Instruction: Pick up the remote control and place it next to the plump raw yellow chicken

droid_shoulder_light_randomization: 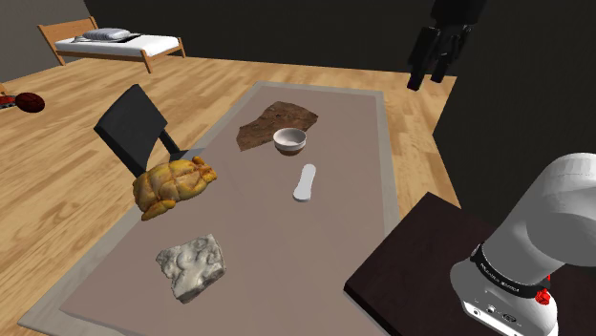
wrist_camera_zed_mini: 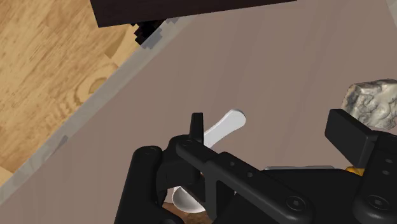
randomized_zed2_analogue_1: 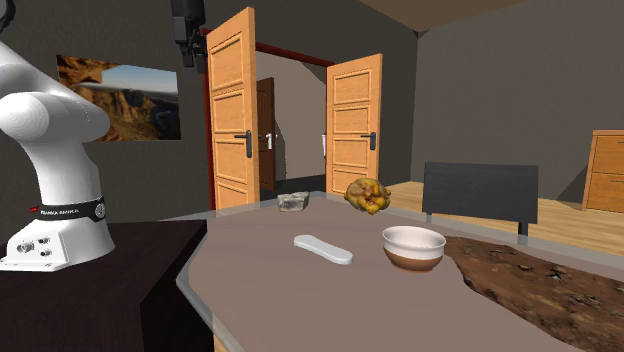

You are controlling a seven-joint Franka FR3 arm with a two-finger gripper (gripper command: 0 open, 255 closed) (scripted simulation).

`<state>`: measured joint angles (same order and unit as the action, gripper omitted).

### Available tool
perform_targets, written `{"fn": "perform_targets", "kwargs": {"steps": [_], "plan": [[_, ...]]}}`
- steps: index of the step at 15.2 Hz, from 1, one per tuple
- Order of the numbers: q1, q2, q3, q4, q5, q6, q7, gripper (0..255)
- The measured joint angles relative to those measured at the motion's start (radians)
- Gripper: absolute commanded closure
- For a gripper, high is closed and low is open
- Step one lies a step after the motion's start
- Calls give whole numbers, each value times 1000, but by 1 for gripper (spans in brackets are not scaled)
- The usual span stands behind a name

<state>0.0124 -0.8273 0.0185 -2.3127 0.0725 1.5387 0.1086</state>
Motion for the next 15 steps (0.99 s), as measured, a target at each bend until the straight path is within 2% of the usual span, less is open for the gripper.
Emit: {"fn": "perform_targets", "kwargs": {"steps": [4, 15], "plan": [[-9, 36, 22, -30, 12, 64, 41, 0], [-58, 310, 125, -130, 48, 433, 250, 0]]}}
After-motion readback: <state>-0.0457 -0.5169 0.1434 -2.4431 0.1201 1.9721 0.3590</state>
